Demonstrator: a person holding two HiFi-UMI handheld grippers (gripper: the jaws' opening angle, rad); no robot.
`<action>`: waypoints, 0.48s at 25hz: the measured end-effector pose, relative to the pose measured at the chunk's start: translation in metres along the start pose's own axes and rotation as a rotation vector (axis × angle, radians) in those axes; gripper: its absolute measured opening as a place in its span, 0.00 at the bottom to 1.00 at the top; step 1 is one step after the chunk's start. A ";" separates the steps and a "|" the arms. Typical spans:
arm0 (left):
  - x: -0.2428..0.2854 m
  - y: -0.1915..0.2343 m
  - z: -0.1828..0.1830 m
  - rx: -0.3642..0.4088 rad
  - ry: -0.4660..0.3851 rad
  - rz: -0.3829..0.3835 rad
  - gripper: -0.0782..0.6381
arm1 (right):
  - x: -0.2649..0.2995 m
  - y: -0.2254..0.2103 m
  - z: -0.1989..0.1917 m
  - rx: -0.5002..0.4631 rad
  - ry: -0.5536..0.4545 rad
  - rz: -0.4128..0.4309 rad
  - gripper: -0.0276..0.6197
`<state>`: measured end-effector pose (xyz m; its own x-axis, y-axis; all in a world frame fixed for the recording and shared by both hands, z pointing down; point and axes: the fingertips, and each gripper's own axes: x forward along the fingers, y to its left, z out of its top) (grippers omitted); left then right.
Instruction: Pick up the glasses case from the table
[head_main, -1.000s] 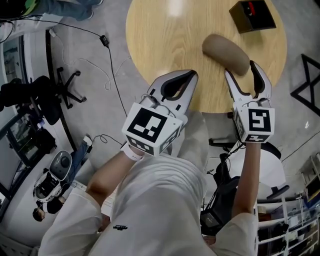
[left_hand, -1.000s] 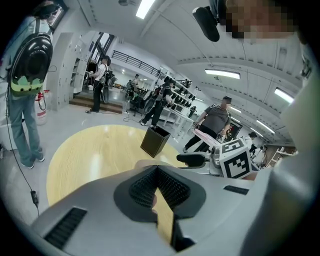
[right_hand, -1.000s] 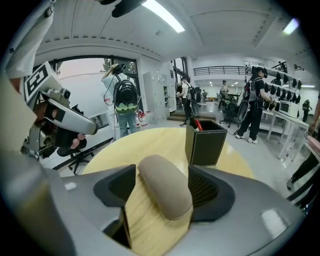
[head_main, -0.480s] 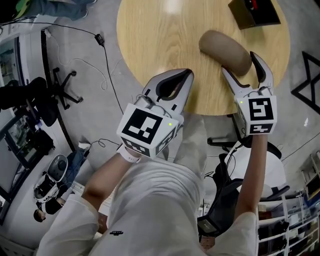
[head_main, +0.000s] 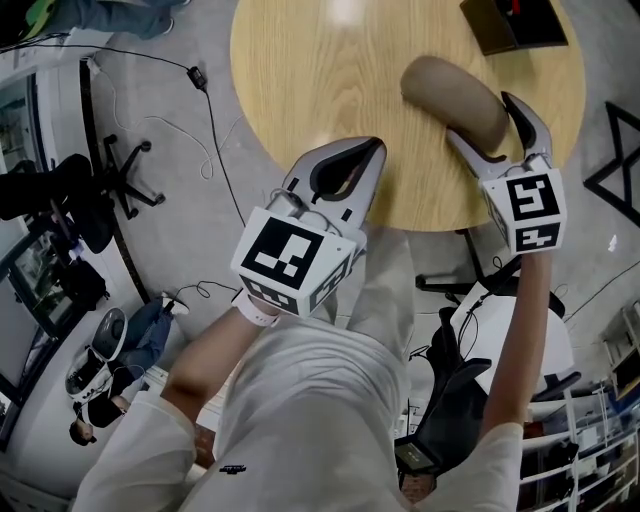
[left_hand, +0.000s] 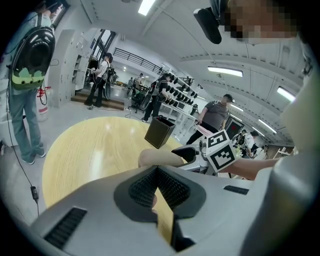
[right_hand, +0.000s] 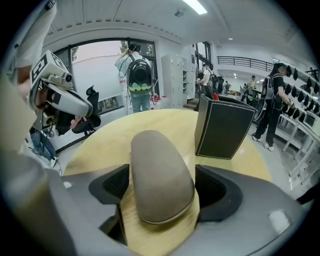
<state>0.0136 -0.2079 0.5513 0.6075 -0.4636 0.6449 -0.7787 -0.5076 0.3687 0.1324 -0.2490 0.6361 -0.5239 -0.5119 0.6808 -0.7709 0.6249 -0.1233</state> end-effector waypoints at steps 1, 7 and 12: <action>0.000 0.001 -0.001 -0.001 0.001 0.001 0.12 | 0.001 -0.001 -0.002 -0.005 0.011 0.003 0.67; 0.000 0.001 -0.004 -0.007 0.001 0.004 0.12 | 0.009 -0.006 -0.016 -0.069 0.079 -0.016 0.66; -0.002 0.002 -0.002 -0.002 -0.005 0.006 0.12 | 0.008 -0.004 -0.015 -0.084 0.046 -0.031 0.64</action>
<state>0.0107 -0.2066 0.5525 0.6035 -0.4708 0.6436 -0.7829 -0.5029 0.3663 0.1366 -0.2461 0.6530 -0.4812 -0.5054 0.7163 -0.7525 0.6573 -0.0418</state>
